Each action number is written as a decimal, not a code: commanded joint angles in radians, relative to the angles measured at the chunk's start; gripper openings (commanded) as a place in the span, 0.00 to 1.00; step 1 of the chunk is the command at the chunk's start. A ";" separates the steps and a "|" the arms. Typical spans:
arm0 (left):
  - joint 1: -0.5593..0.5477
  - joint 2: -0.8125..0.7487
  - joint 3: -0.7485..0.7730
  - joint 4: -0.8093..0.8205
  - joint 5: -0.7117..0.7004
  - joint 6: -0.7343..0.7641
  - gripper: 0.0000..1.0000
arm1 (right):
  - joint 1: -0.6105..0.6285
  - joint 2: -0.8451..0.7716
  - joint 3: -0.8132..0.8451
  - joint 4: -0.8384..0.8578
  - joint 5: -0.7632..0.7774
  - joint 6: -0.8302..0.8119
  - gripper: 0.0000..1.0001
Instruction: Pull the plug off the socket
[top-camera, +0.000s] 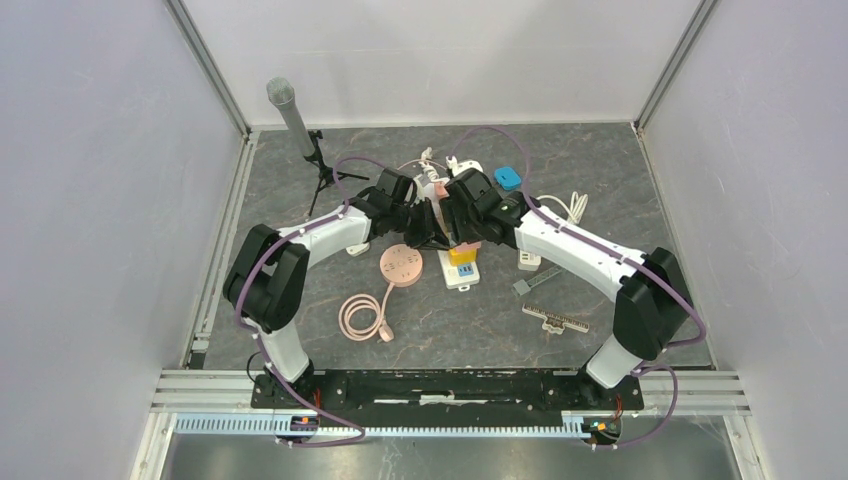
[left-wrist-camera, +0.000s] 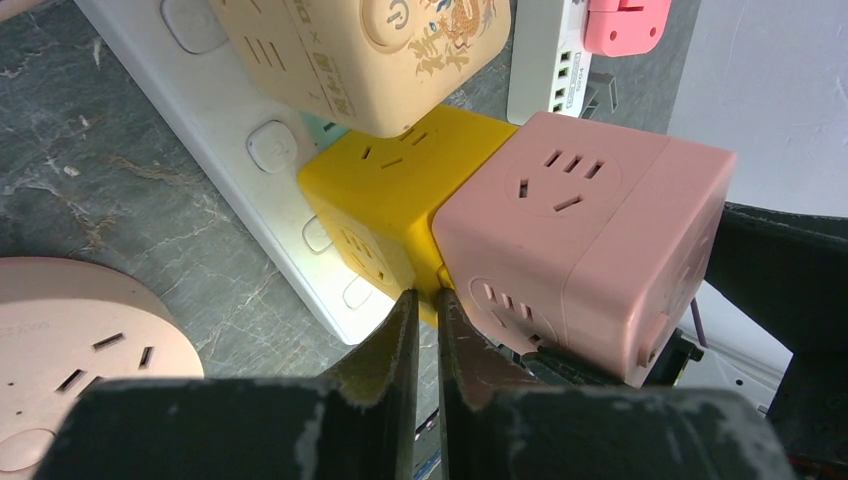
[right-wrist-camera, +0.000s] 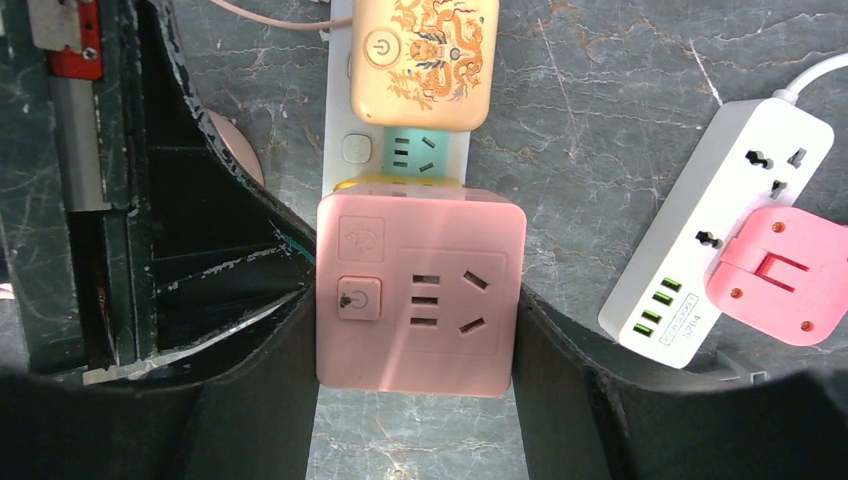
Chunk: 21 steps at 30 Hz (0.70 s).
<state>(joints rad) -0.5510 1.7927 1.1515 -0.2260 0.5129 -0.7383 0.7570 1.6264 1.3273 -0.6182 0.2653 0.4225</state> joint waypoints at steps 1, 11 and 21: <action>-0.003 0.115 -0.073 -0.193 -0.226 0.114 0.15 | 0.036 -0.072 0.099 0.151 0.042 -0.032 0.00; 0.010 0.113 -0.090 -0.164 -0.178 0.108 0.14 | -0.047 -0.151 0.000 0.254 -0.102 0.002 0.00; 0.016 0.122 -0.101 -0.164 -0.174 0.097 0.14 | -0.014 -0.138 0.078 0.230 -0.065 -0.035 0.00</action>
<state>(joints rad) -0.5369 1.8038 1.1378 -0.1871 0.5621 -0.7387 0.7448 1.5867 1.2785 -0.5663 0.2470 0.3897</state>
